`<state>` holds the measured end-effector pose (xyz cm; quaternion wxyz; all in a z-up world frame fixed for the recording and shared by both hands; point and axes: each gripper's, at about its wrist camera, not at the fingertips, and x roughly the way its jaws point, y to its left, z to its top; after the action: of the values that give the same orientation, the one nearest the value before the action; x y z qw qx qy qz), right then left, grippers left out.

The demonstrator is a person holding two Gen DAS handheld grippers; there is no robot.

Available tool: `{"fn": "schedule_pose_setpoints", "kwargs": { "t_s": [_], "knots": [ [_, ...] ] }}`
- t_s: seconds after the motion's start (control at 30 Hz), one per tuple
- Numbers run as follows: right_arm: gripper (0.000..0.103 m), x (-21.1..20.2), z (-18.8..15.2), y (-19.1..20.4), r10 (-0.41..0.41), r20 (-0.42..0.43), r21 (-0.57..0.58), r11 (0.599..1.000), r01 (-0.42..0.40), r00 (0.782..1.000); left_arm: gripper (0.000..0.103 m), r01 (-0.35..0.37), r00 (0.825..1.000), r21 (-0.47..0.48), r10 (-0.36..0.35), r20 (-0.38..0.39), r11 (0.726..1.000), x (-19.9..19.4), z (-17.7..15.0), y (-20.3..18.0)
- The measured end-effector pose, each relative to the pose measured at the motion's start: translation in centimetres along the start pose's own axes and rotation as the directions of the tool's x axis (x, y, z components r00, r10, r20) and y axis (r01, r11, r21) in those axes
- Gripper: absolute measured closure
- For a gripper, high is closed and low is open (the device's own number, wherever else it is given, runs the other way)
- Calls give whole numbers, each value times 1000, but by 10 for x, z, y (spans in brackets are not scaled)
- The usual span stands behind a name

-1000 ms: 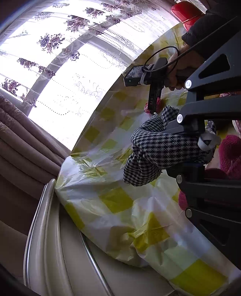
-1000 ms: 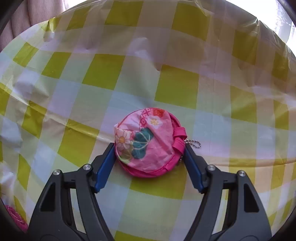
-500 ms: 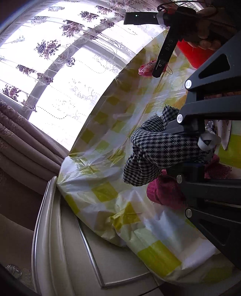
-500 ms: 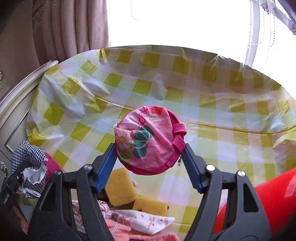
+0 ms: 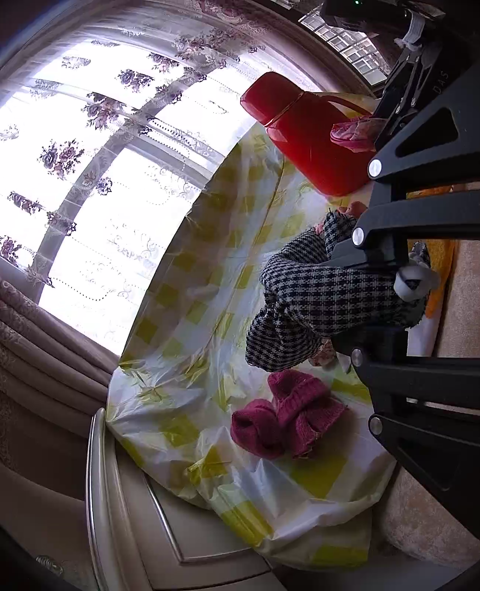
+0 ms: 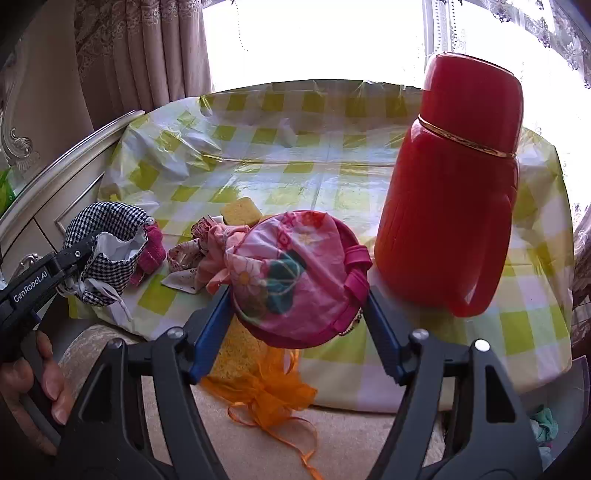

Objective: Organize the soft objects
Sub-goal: 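Carry the houndstooth bag and pink coin purse to the box and release both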

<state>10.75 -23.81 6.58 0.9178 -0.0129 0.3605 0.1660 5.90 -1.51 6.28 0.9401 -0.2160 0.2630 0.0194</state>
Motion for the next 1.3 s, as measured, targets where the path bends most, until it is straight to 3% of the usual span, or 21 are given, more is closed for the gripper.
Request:
{"fn": "schedule_pose_setpoints", "kwargs": {
  "t_s": [0.27,0.5,0.97,1.17,1.3],
  "knots": [
    [30,-42,-40,-52,-69,-3,66,995,69,998,82,102,992,101,-93,-87,990,-2,-28,-62],
    [30,-70,-71,-119,-170,-38,166,971,174,985,82,216,968,177,-188,-164,960,3,-53,-118],
    [29,-101,-106,-240,-340,-125,372,855,362,932,81,413,898,314,-324,-298,855,8,-93,-218],
    [29,-115,-110,-279,-408,-125,449,790,418,904,81,475,866,352,-356,-352,806,11,-106,-249],
    [29,-118,-105,-296,-430,-111,465,775,429,896,81,513,844,369,-379,-378,775,12,-114,-270]
  ]
}}
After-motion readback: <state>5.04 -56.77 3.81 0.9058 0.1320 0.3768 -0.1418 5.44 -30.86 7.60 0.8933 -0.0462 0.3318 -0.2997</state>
